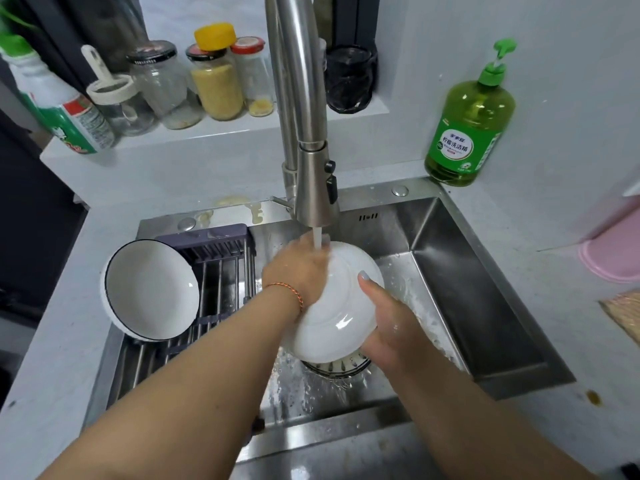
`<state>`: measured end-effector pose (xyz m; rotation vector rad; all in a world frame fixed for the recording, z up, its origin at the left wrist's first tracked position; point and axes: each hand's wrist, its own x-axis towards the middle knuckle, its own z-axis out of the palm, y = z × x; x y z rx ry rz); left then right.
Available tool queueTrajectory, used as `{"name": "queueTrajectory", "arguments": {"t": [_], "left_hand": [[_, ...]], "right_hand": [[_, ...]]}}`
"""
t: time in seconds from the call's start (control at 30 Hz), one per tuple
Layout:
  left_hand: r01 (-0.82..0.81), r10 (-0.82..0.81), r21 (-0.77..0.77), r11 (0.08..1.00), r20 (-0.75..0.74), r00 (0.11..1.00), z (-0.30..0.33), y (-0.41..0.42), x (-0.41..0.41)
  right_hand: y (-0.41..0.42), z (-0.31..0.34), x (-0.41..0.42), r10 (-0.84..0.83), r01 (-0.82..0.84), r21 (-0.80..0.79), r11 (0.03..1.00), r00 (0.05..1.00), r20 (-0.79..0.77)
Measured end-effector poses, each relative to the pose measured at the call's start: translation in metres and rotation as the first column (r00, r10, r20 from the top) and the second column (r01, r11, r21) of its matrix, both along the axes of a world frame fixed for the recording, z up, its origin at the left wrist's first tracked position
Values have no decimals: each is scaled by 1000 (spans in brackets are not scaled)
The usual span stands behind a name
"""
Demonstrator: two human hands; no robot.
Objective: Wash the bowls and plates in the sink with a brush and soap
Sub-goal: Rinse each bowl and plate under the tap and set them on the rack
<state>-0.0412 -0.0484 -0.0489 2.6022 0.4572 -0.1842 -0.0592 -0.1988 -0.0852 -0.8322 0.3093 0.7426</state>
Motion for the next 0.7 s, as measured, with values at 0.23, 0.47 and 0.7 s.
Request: {"name": "queueTrajectory", "arguments": {"t": [0.23, 0.47, 0.7], "left_hand": [[-237, 220, -284, 929, -91, 971, -35, 18, -22], [-462, 416, -884, -75, -448, 791, -32, 9, -30], [-305, 409, -854, -422, -479, 776, -31, 13, -35]], "right_hand": [[-6, 25, 5, -24, 79, -247, 966, 976, 217], [8, 16, -8, 733, 258, -840, 477, 410, 543], [24, -7, -12, 917, 418, -821, 390, -100, 385]]}}
